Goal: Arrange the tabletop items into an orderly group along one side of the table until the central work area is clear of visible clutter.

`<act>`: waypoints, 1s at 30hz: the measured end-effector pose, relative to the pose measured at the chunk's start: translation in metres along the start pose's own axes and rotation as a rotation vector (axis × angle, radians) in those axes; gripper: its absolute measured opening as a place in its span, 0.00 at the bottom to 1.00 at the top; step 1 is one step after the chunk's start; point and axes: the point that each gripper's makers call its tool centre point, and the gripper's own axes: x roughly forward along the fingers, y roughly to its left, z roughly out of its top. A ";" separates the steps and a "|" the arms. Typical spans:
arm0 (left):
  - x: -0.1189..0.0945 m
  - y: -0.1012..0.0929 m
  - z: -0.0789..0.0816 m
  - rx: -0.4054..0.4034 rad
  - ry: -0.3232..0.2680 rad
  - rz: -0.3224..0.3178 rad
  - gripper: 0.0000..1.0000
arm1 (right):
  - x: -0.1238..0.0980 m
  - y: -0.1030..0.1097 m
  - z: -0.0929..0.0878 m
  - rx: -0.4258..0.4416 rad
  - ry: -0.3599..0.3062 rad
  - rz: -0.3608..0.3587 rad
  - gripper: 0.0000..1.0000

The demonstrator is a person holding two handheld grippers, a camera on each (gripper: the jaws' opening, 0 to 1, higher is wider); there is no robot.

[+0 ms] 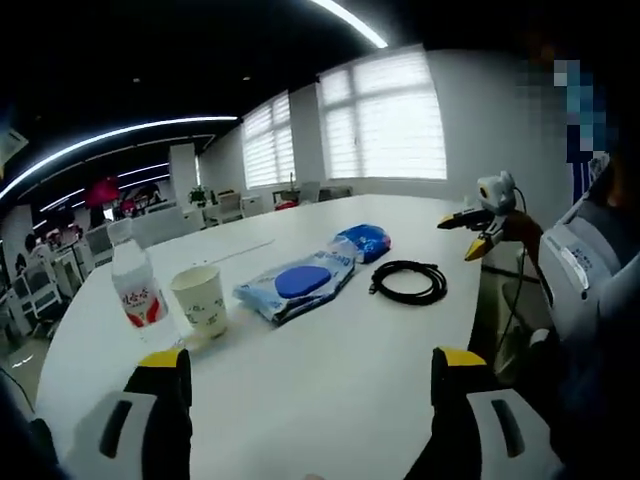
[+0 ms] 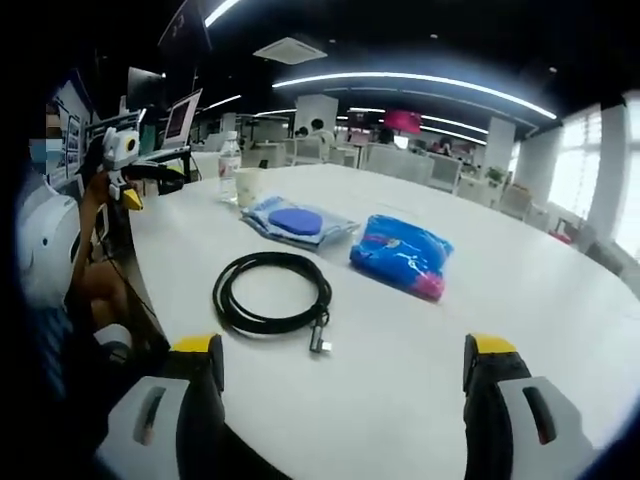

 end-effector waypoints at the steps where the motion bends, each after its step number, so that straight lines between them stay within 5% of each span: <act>1: -0.002 0.002 -0.003 -0.004 0.009 0.006 1.00 | 0.000 0.001 0.000 0.002 -0.001 0.003 0.97; 17: -0.050 0.028 -0.033 -0.032 0.095 0.047 1.00 | -0.025 -0.019 -0.010 0.007 0.042 -0.026 1.00; 30: -0.077 0.037 -0.037 -0.036 0.115 0.062 1.00 | -0.038 -0.017 -0.018 0.012 0.073 -0.008 1.00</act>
